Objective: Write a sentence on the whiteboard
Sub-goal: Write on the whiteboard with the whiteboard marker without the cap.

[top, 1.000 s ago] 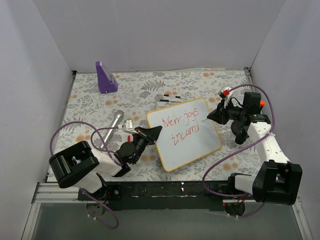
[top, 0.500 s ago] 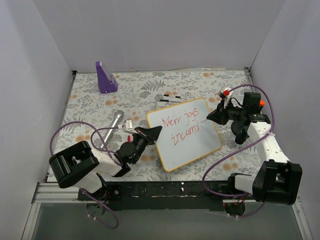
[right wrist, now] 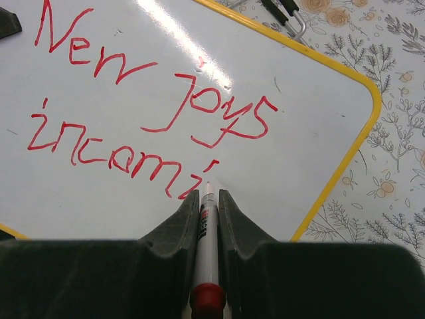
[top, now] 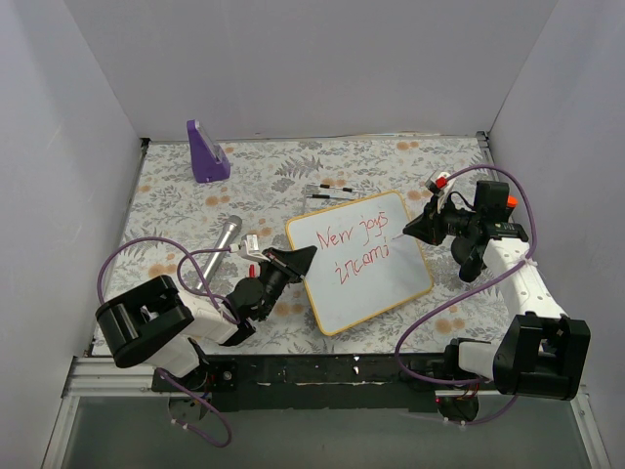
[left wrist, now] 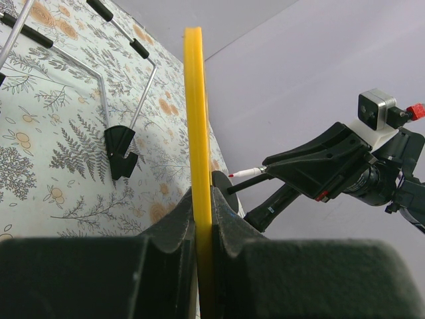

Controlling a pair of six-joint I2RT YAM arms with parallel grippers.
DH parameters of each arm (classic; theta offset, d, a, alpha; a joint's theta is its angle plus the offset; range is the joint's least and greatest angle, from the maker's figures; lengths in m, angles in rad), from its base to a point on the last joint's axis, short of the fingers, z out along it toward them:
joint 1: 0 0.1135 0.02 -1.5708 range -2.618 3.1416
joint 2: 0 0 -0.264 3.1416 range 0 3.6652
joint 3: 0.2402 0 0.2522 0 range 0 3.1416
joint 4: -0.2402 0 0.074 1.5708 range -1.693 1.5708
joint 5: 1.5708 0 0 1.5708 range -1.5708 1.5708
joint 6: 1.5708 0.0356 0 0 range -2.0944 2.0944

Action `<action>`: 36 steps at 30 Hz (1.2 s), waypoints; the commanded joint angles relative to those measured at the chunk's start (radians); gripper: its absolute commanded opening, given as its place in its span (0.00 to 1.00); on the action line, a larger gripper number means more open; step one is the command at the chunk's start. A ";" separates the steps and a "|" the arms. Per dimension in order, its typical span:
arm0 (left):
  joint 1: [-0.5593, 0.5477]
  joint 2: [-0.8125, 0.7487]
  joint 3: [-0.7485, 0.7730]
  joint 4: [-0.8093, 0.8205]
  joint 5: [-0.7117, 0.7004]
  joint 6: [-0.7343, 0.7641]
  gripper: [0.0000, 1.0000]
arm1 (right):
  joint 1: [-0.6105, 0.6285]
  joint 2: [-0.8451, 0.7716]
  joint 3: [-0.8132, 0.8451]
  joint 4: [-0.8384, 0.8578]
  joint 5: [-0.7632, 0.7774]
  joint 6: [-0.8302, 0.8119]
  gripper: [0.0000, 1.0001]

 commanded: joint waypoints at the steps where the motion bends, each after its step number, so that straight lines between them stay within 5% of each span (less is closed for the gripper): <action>1: -0.005 -0.014 -0.015 0.278 0.028 0.068 0.00 | -0.006 0.004 0.020 -0.002 -0.032 -0.017 0.01; 36: -0.005 -0.028 -0.018 0.275 0.059 0.091 0.00 | -0.006 -0.049 0.009 -0.046 -0.095 -0.051 0.01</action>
